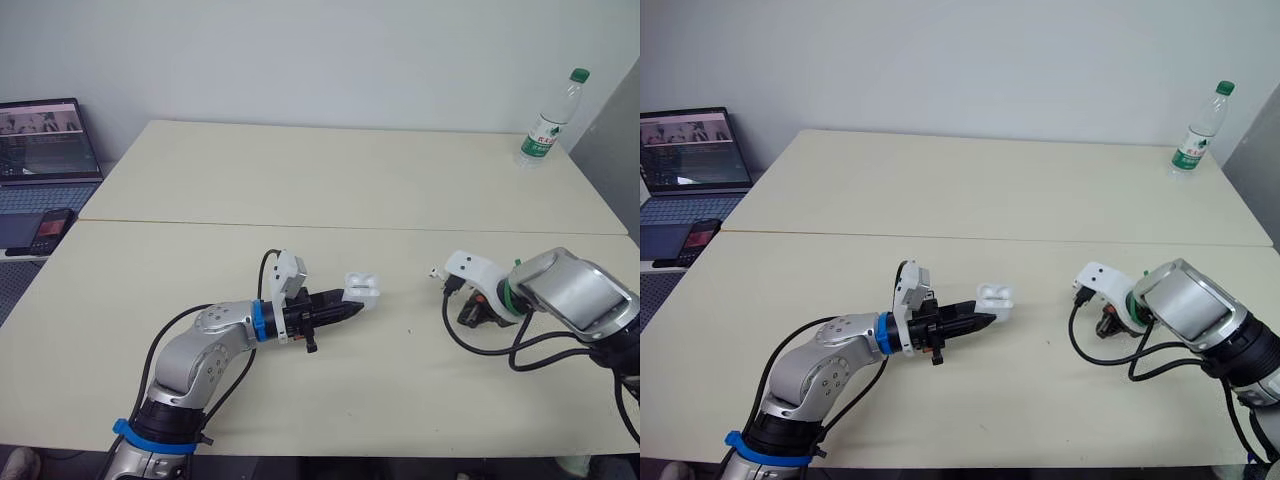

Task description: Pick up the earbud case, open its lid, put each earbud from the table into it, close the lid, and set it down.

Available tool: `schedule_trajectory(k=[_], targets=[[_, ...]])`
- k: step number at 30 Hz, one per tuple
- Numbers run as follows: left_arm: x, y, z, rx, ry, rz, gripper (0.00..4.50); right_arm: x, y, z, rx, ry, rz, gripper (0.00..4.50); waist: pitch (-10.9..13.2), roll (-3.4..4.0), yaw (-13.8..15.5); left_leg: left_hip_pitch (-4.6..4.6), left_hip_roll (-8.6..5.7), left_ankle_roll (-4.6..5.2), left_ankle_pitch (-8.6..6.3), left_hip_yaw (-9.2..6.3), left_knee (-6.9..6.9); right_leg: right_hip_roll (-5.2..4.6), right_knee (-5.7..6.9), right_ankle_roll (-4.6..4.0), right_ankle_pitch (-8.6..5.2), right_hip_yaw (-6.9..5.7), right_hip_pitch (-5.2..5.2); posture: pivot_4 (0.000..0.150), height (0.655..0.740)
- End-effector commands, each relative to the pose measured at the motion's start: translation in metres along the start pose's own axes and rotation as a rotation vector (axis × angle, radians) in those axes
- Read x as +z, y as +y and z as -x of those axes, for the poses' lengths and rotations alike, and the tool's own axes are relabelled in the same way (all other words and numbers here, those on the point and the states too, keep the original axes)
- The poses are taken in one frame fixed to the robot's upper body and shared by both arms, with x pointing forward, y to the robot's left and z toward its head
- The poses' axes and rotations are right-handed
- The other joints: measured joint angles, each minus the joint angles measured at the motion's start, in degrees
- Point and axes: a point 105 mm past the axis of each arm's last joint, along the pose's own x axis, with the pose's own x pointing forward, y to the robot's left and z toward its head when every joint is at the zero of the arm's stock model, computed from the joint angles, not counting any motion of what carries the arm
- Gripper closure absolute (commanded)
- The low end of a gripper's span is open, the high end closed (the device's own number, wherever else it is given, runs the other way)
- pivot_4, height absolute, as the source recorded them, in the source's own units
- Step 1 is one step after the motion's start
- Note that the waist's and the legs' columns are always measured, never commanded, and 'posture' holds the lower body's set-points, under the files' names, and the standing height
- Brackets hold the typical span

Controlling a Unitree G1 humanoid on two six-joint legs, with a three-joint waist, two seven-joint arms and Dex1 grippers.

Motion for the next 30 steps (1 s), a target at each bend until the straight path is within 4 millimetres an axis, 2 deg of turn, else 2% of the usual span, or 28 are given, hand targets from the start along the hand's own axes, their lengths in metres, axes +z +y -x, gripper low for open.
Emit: schedule_trajectory(k=[1,5,10,16,18,22,30], targets=[[0.013,-0.001,-0.005,-0.006,-0.056,-0.035,3.73,0.042,-0.004,0.03,-0.033,-0.273,-0.001,4.11,0.0,-0.01,0.0,0.0,0.02,0.0,0.0,0.0,-0.01,0.02,0.0,0.0,0.0,0.0,0.0,0.15,0.7389],[0.027,0.004,-0.01,0.029,-0.135,-0.048,3.73,0.062,-0.012,0.05,-0.071,-0.497,-0.12,4.11,0.0,-0.05,0.3,-0.09,-0.02,0.0,0.0,-0.11,-0.01,0.03,-0.02,0.0,0.01,-0.08,0.02,0.15,0.7389],[0.045,0.024,-0.02,0.191,-0.255,-0.058,3.73,0.106,-0.018,0.089,-0.082,-0.936,-0.357,4.11,0.0,-0.04,0.3,-0.23,-0.06,-0.01,0.0,-0.18,0.01,-0.03,0.0,0.03,0.04,-0.11,-0.06,0.15,0.7389],[0.057,0.029,-0.038,0.281,-0.349,-0.081,3.73,0.136,-0.013,0.113,-0.032,-1.342,-0.643,4.11,0.0,-0.01,0.2,-0.35,-0.04,-0.02,0.0,-0.23,-0.06,-0.03,0.09,0.01,0.06,-0.16,-0.25,0.15,0.7389],[0.06,0.032,-0.042,0.316,-0.371,-0.1,3.73,0.139,-0.011,0.116,-0.035,-1.421,-0.711,4.11,0.0,-0.01,0.2,-0.47,-0.06,-0.03,0.0,-0.24,-0.05,-0.04,0.1,0.0,0.06,-0.18,-0.36,0.15,0.7389],[0.066,0.037,-0.049,0.382,-0.399,-0.129,3.73,0.146,0.007,0.112,-0.001,-1.499,-0.707,4.11,0.0,0.01,0.3,-0.86,-0.2,-0.04,0.0,-0.2,0.01,-0.18,0.08,0.07,0.11,-0.16,-0.68,0.15,0.7389],[0.071,0.042,-0.047,0.419,-0.417,-0.193,3.73,0.151,0.047,0.095,0.071,-1.53,-0.543,4.11,0.0,0.02,0.0,-0.86,-0.11,-0.03,0.01,-0.15,-0.03,-0.05,0.12,0.08,0.12,-0.1,-0.77,0.15,0.7389]])
